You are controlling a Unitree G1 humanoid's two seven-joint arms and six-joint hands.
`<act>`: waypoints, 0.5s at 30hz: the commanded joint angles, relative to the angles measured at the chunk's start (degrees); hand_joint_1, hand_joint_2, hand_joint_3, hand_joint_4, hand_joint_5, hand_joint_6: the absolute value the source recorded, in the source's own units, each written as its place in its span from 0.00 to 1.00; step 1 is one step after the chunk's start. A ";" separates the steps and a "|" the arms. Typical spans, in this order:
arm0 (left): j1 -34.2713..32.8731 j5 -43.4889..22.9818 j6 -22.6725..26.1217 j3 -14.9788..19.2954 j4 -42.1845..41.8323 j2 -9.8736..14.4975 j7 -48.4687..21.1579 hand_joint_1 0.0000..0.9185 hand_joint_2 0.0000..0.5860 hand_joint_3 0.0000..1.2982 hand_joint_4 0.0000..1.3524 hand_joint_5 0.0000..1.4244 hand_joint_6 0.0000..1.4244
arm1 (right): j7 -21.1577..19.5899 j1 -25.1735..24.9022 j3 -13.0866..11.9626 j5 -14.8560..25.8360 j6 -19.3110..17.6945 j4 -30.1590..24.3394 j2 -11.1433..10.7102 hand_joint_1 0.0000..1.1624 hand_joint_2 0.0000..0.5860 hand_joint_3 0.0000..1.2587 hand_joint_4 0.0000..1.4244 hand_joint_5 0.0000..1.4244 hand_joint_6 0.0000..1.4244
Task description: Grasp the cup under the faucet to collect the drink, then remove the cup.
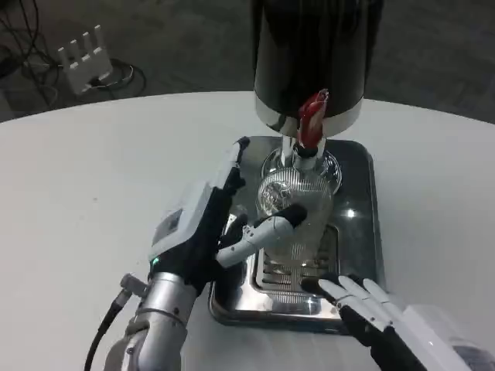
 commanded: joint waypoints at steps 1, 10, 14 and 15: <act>3.12 -0.26 0.85 1.36 -4.64 0.86 -0.20 0.00 0.00 0.00 0.00 0.13 0.08 | -0.60 -0.02 0.66 0.00 -0.42 0.68 0.09 0.56 0.77 0.09 0.04 0.00 0.00; 14.15 -5.11 5.04 5.21 -27.77 1.21 -7.65 0.03 0.04 0.06 0.07 0.14 0.13 | -0.95 0.21 0.00 0.69 -0.45 1.29 -0.31 0.56 0.77 0.09 0.04 0.00 0.00; 17.74 -7.03 8.53 5.76 -40.48 0.21 -11.82 0.04 0.04 0.06 0.02 0.09 0.06 | -0.98 0.18 0.92 0.19 -0.49 1.22 0.00 0.56 0.77 0.09 0.04 0.00 0.00; 18.22 -7.61 9.84 5.61 -43.83 -0.46 -12.72 0.04 0.04 0.04 0.01 0.07 0.05 | -0.93 0.15 1.33 -0.07 -0.54 1.12 0.05 0.56 0.77 0.09 0.04 0.00 0.00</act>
